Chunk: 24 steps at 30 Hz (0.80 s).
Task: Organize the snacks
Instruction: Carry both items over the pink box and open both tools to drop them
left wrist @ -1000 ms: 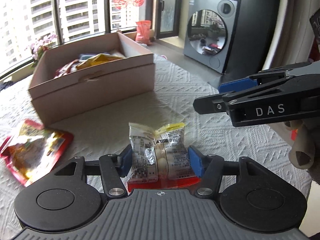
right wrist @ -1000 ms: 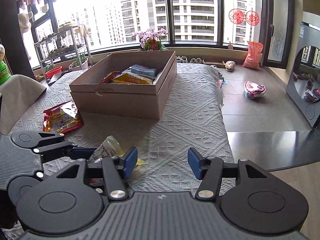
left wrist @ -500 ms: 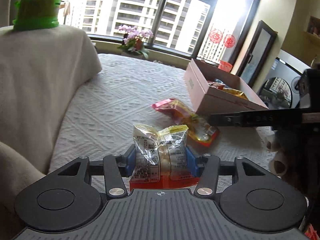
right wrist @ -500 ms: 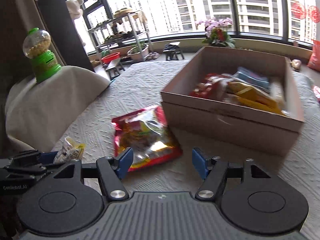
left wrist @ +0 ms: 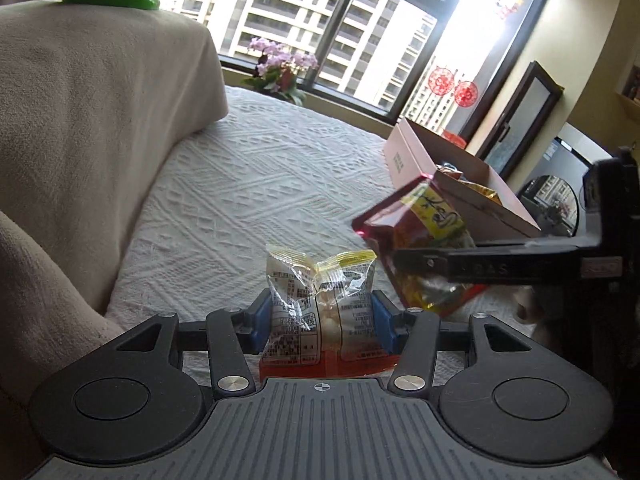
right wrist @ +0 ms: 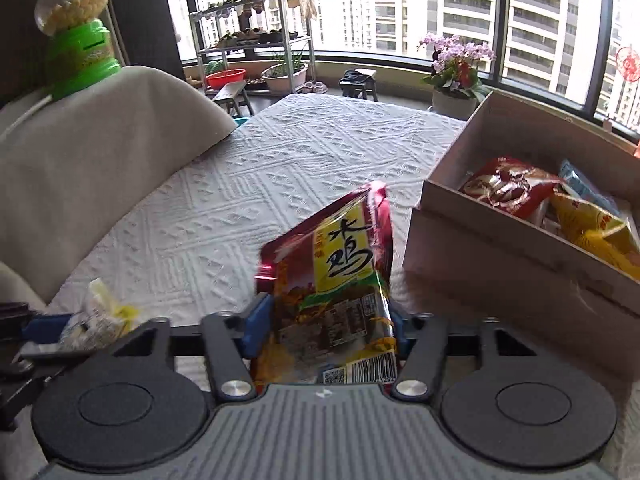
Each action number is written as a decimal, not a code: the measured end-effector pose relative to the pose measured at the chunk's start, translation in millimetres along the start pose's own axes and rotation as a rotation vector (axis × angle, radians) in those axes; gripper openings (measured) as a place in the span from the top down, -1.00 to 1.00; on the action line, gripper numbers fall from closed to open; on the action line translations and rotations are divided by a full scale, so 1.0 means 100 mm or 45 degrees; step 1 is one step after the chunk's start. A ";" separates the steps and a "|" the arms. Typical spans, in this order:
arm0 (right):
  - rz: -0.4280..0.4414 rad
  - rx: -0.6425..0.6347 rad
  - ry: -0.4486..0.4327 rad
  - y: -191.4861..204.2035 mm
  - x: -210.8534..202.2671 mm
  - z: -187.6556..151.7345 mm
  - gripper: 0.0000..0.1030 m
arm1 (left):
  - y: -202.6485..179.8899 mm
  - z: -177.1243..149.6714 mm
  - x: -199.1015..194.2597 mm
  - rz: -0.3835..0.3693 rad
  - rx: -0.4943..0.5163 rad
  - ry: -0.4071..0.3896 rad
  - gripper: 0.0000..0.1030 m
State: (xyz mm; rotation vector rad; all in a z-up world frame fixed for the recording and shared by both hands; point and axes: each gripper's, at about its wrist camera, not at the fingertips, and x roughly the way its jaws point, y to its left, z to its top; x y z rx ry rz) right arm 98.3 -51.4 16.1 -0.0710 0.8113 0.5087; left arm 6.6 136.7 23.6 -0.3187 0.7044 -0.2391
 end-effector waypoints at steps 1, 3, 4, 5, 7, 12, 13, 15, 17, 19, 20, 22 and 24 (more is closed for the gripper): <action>0.035 0.014 0.015 -0.02 -0.09 -0.05 0.39 | -0.03 0.00 0.02 -0.012 0.006 0.005 -0.10; 0.050 0.024 0.020 -0.05 -0.31 -0.21 0.49 | -0.10 -0.01 0.03 -0.031 0.019 0.015 -0.10; 0.041 0.022 0.017 -0.07 -0.42 -0.29 0.49 | -0.14 -0.02 0.05 -0.046 0.030 0.023 -0.10; 0.035 0.023 0.013 -0.09 -0.52 -0.38 0.49 | -0.17 -0.02 0.06 -0.056 0.038 0.030 -0.10; 0.028 0.019 0.009 -0.15 -0.73 -0.55 0.33 | -0.26 -0.04 0.11 -0.083 0.059 0.050 -0.09; -0.176 -0.006 -0.035 -0.35 -1.08 -0.91 -0.26 | -0.48 -0.10 0.19 -0.128 0.117 0.090 -0.10; -0.198 0.007 -0.048 -0.40 -1.12 -0.95 -0.26 | -0.51 -0.11 0.21 -0.129 0.128 0.097 -0.10; -0.192 0.053 -0.072 -0.51 -1.21 -1.01 -0.27 | -0.56 -0.12 0.23 -0.124 0.142 0.104 -0.10; -0.172 0.081 -0.085 -0.54 -1.23 -1.02 -0.30 | -0.58 -0.12 0.24 -0.119 0.149 0.108 -0.10; -0.158 0.113 -0.092 -0.53 -1.19 -1.01 -0.30 | -0.59 -0.13 0.25 -0.112 0.149 0.111 -0.10; -0.149 0.134 -0.094 -0.51 -1.16 -0.98 -0.30 | -0.59 -0.13 0.25 -0.107 0.148 0.112 -0.10; -0.135 0.182 -0.113 -0.47 -1.08 -0.92 -0.30 | -0.58 -0.12 0.27 -0.095 0.143 0.116 -0.10; -0.129 0.222 -0.144 -0.43 -1.01 -0.85 -0.33 | -0.58 -0.13 0.28 -0.085 0.142 0.121 -0.10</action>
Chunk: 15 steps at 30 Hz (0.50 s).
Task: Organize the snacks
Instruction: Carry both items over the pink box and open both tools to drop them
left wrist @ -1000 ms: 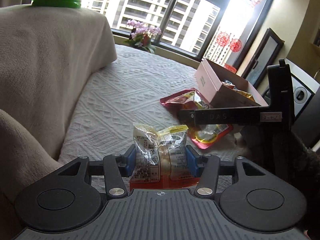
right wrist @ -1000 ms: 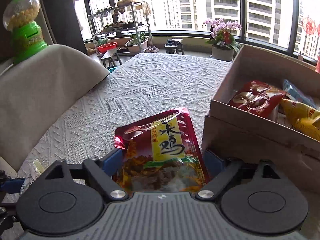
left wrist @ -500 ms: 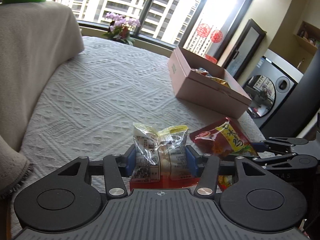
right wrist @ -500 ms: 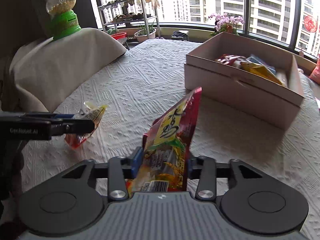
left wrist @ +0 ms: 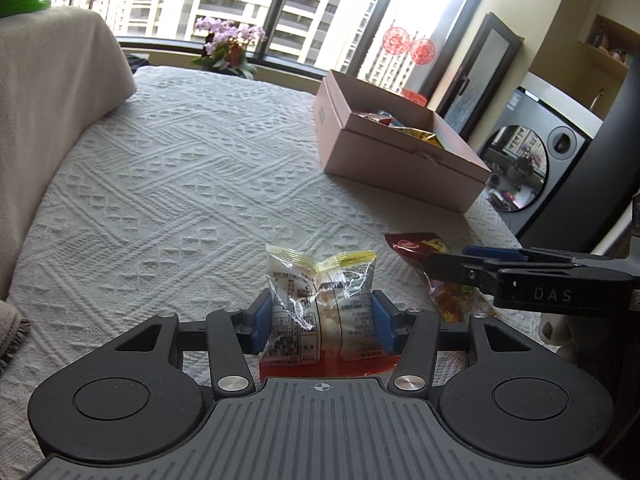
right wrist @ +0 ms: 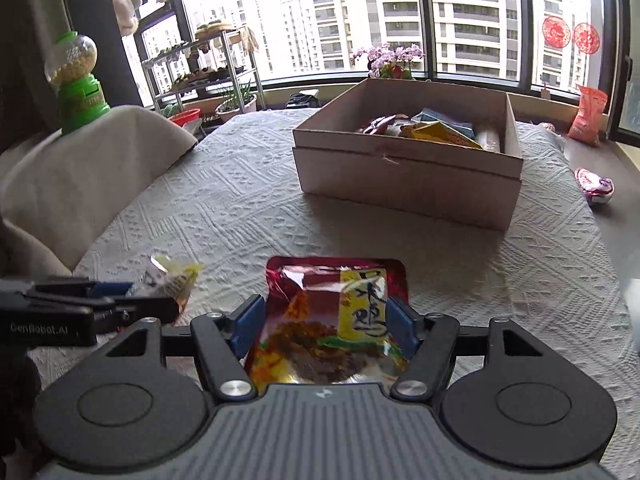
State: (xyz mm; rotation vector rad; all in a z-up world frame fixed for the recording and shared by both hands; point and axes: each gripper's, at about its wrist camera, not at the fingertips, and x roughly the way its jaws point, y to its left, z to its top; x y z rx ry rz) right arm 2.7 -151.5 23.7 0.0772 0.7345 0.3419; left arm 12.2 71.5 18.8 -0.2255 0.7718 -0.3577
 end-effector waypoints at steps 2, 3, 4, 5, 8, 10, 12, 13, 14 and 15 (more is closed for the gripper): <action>-0.017 0.004 -0.009 0.07 0.10 0.03 -0.40 | 0.00 -0.01 0.01 0.003 0.000 0.007 -0.10; -0.051 -0.004 0.001 0.11 0.17 0.03 -0.40 | 0.00 -0.01 0.00 0.000 0.000 0.007 -0.10; -0.097 -0.021 0.015 0.14 0.23 0.02 -0.45 | 0.00 -0.02 -0.01 -0.003 0.000 0.007 -0.10; -0.143 -0.036 0.015 0.15 0.27 0.00 -0.62 | 0.00 -0.02 -0.01 -0.006 -0.001 0.008 -0.10; -0.176 0.013 0.011 0.07 0.29 -0.08 -0.79 | 0.01 -0.02 -0.01 -0.009 -0.004 0.008 -0.10; -0.141 0.062 -0.008 -0.01 0.26 -0.11 -0.80 | 0.00 -0.02 0.00 -0.012 -0.003 0.007 -0.10; -0.118 0.059 0.004 -0.04 0.26 -0.10 -0.82 | -0.01 -0.02 0.00 -0.016 -0.003 0.009 -0.10; -0.115 0.038 0.015 -0.03 0.26 -0.10 -0.84 | -0.02 -0.02 0.00 -0.018 -0.001 0.010 -0.10; -0.118 0.012 0.024 -0.01 0.26 -0.11 -0.86 | -0.02 -0.02 0.00 -0.020 0.000 0.010 -0.10; -0.117 -0.020 0.035 0.01 0.27 -0.11 -0.89 | -0.03 -0.02 0.00 -0.023 0.002 0.011 -0.10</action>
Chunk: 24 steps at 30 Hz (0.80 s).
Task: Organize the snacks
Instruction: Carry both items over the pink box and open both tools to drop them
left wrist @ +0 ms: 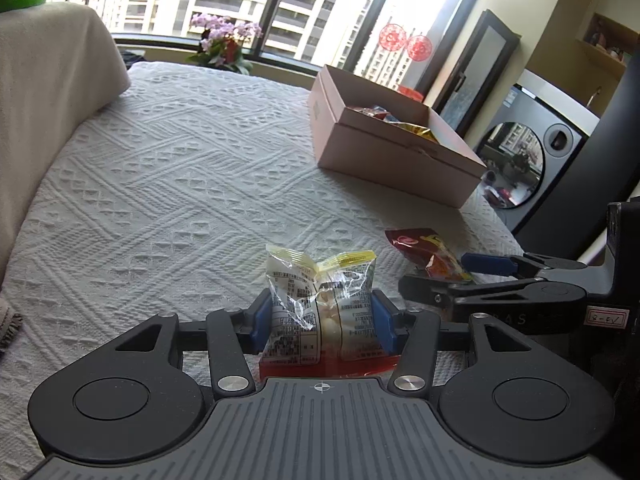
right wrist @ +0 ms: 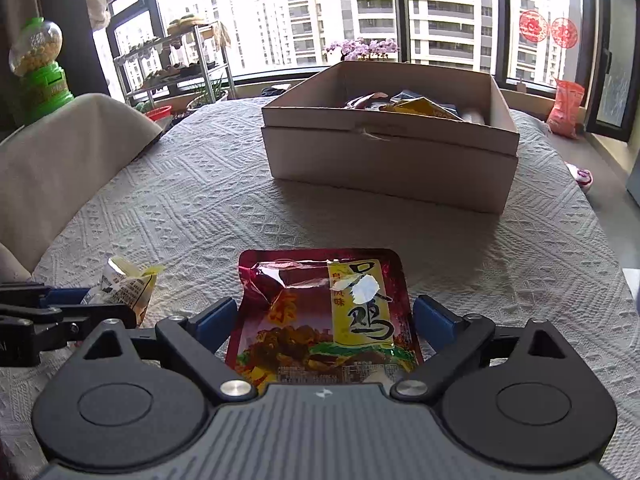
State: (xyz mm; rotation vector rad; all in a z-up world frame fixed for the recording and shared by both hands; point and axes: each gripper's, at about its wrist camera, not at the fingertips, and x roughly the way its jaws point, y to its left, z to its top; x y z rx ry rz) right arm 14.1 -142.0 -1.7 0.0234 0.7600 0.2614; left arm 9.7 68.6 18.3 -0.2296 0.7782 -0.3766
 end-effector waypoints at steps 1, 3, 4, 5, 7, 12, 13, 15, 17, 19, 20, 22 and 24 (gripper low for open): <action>0.008 -0.037 0.015 0.02 0.02 0.00 -0.94 | -0.01 0.00 0.00 -0.002 0.003 0.001 -0.10; 0.008 -0.082 0.038 0.04 0.03 0.02 -0.93 | -0.03 -0.01 0.00 -0.004 0.008 0.004 -0.10; -0.001 -0.081 0.031 0.03 0.02 0.02 -0.81 | -0.04 -0.01 0.00 -0.005 0.011 0.007 -0.10; -0.011 -0.084 0.022 0.02 0.00 0.02 -0.66 | -0.04 -0.01 0.00 -0.004 0.014 0.009 -0.10; -0.021 -0.101 0.010 0.01 -0.08 0.00 -0.40 | -0.06 -0.01 0.00 -0.005 0.020 0.013 -0.10; 0.008 -0.091 -0.002 -0.10 -0.33 0.00 -0.15 | -0.14 -0.02 0.02 -0.013 0.049 0.027 -0.10; -0.006 -0.104 -0.016 -0.11 -0.37 -0.01 -0.14 | -0.17 -0.02 0.03 -0.015 0.061 0.032 -0.10; -0.023 -0.120 -0.041 -0.13 -0.49 -0.03 -0.14 | -0.23 -0.03 0.02 -0.018 0.081 0.038 -0.10; -0.021 -0.117 -0.062 -0.17 -0.60 -0.04 -0.13 | -0.28 -0.02 0.01 -0.018 0.101 0.037 -0.10; -0.022 -0.114 -0.086 -0.21 -0.72 -0.03 -0.13 | -0.35 -0.02 -0.01 -0.021 0.124 0.035 -0.10; -0.024 -0.112 -0.100 -0.23 -0.77 -0.02 -0.13 | -0.38 -0.02 -0.01 -0.022 0.135 0.034 -0.10; -0.029 -0.109 -0.132 -0.26 -0.88 0.00 -0.13 | -0.46 0.01 -0.03 -0.039 0.167 0.028 -0.10; -0.039 -0.108 -0.175 -0.31 -1.00 0.03 -0.14 | -0.52 0.11 -0.07 -0.078 0.176 -0.003 -0.10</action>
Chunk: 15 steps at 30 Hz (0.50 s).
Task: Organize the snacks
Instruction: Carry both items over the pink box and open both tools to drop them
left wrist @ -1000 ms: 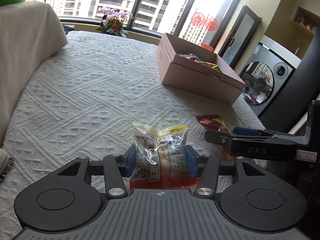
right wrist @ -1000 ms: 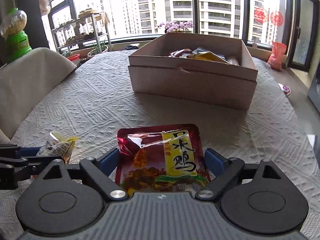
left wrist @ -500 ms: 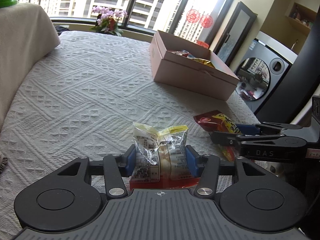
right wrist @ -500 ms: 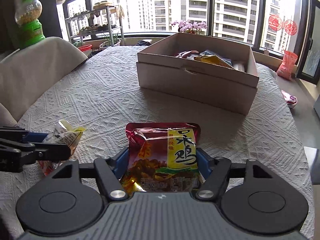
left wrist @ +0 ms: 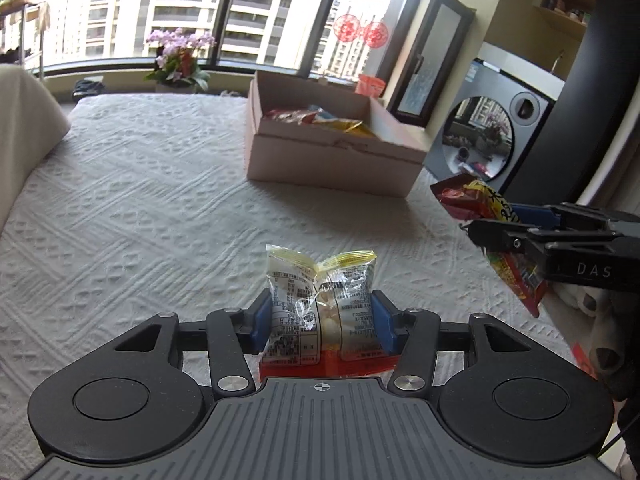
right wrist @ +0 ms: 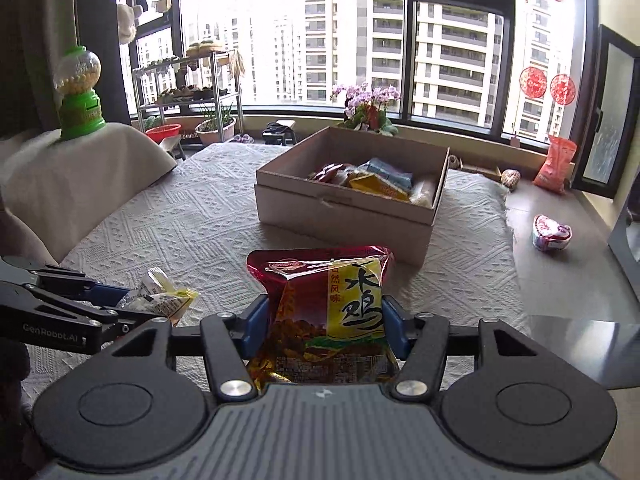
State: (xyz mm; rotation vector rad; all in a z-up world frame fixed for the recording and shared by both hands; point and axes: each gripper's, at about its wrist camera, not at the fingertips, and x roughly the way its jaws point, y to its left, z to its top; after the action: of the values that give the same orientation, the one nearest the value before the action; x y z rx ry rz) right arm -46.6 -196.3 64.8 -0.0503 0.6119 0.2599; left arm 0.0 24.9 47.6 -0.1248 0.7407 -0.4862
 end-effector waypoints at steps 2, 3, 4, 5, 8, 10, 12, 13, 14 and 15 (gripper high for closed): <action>-0.021 -0.005 -0.038 -0.04 -0.09 0.03 -0.14 | -0.05 0.25 -0.06 -0.026 0.027 -0.086 -0.10; -0.035 -0.009 -0.056 -0.07 -0.12 0.04 -0.14 | -0.09 0.41 -0.08 -0.020 0.054 -0.149 -0.10; -0.044 -0.013 -0.067 -0.08 -0.14 0.06 -0.14 | -0.12 0.58 -0.10 -0.007 0.076 -0.217 -0.10; -0.054 -0.016 -0.076 -0.09 -0.15 0.07 -0.14 | -0.15 0.75 -0.10 0.002 0.089 -0.280 -0.10; -0.075 -0.012 -0.086 -0.13 -0.12 0.10 -0.15 | -0.16 1.30 0.02 -0.105 0.037 -0.424 -0.11; -0.081 -0.006 -0.084 -0.16 -0.09 0.10 -0.15 | -0.09 1.62 0.27 -0.240 -0.042 -0.433 -0.14; -0.079 0.001 -0.078 -0.17 -0.04 0.10 -0.15 | -0.02 1.83 0.80 -0.223 -0.068 -0.324 -0.12; -0.076 0.006 -0.074 -0.17 -0.02 0.10 -0.15 | -0.01 1.85 1.03 -0.168 -0.056 -0.231 -0.09; -0.075 0.011 -0.069 -0.18 0.01 0.10 -0.15 | 0.02 1.83 1.27 -0.111 -0.047 -0.142 -0.09; -0.076 0.016 -0.062 -0.19 0.03 0.11 -0.15 | 0.08 1.78 1.36 -0.100 -0.065 -0.132 -0.08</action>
State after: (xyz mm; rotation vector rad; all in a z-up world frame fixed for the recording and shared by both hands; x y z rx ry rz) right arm -33.3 -212.2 71.2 -0.0497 0.5624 0.1989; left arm 209.2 -42.3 92.5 -0.2260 0.6489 -0.5320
